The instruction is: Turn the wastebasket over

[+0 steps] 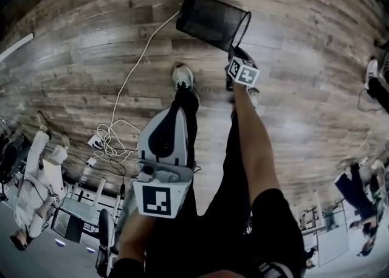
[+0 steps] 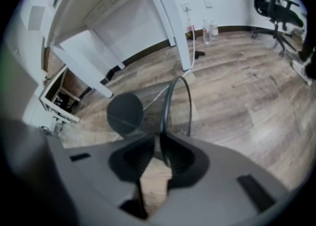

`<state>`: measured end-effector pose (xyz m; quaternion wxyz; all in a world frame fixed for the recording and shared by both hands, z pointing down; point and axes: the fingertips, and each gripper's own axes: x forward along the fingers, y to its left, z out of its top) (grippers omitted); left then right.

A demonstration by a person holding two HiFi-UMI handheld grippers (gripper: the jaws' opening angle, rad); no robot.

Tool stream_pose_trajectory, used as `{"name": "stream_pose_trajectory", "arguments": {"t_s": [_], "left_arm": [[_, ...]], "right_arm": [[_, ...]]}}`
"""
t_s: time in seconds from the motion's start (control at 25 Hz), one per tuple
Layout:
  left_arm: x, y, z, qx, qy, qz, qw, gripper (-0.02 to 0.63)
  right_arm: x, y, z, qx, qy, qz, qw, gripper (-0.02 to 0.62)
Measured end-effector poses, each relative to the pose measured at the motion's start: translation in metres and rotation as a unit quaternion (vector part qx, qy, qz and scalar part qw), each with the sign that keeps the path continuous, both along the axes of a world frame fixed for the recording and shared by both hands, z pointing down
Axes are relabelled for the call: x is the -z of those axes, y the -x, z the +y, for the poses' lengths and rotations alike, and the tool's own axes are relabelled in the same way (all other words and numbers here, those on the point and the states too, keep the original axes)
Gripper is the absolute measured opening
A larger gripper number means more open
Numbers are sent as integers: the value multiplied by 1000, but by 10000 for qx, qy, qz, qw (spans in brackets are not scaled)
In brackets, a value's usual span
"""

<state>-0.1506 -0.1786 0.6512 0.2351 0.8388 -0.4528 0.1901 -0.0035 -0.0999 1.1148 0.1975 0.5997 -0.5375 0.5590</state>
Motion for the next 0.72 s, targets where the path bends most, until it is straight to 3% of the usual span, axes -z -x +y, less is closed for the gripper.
{"name": "stream_pose_trajectory", "arguments": {"t_s": [0.48, 0.72], "left_arm": [[19, -4, -5, 47, -81, 126, 9999, 35], [40, -6, -2, 25, -152, 150, 9998, 34]], "right_arm": [[37, -8, -14, -101, -210, -357, 9991, 54], [76, -14, -14, 661, -212, -88, 9975, 51]]}}
